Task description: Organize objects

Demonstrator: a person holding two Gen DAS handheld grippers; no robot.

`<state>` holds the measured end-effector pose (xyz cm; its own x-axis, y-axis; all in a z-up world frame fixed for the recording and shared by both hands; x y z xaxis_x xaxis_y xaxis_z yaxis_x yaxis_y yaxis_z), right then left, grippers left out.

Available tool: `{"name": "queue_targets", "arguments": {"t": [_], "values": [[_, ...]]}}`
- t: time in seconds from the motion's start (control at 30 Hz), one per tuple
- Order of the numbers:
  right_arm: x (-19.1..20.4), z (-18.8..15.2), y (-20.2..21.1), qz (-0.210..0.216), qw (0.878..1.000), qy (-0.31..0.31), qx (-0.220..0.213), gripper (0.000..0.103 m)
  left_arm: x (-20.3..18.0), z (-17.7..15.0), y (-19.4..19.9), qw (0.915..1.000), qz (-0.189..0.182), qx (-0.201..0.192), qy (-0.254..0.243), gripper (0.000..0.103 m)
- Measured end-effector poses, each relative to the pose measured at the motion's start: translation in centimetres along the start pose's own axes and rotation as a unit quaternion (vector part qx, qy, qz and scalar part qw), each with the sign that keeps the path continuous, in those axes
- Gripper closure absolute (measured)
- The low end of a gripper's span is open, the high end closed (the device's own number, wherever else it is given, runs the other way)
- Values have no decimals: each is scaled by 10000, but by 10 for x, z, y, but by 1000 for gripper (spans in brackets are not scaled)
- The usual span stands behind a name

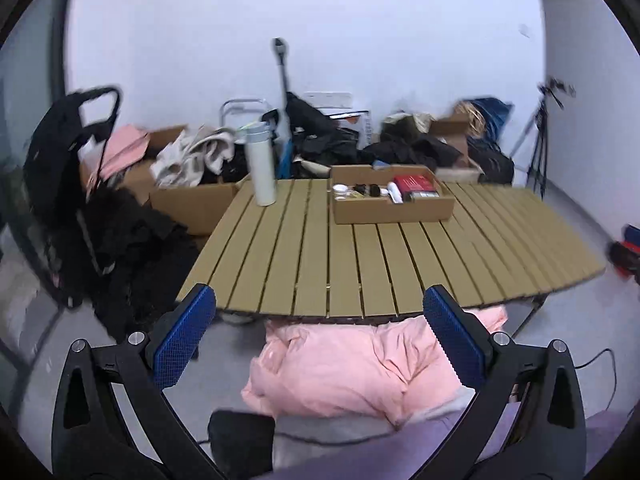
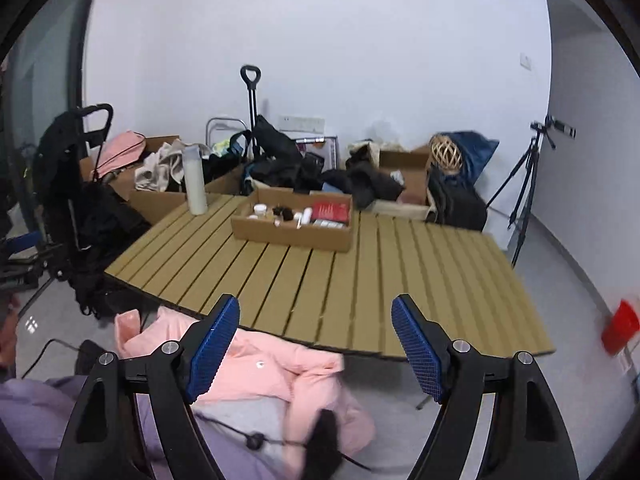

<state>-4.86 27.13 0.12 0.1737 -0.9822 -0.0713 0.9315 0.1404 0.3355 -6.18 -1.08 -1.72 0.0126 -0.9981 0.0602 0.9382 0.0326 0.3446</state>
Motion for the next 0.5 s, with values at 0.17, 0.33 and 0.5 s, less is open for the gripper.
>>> {"name": "queue_targets", "arguments": {"t": [0.17,0.33,0.5], "values": [[47,-44,-46,213,9983,112,522,21,-23,-14,-12,9996,-251,131,-38,0],[50,-52,-43,245,9982,116,542,21,-27,-27,-10,9995,-131,269,-104,0],[36,-49,-38,182,9985,-143,504,21,-29,-30,-10,9991,-204,368,-40,0]]}}
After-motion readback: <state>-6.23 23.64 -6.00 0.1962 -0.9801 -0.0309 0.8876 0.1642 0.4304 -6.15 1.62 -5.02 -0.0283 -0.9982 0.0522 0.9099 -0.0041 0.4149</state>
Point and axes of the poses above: each gripper's, at about its wrist camera, not at the fingertips, and y roughly against the way its jaws point, x to its left, z to its top, the point moved 5 cm from there along -y, roughly the way its jaws point, and after that the axes turned 13 degrees about -x, right-handed, at the moved point
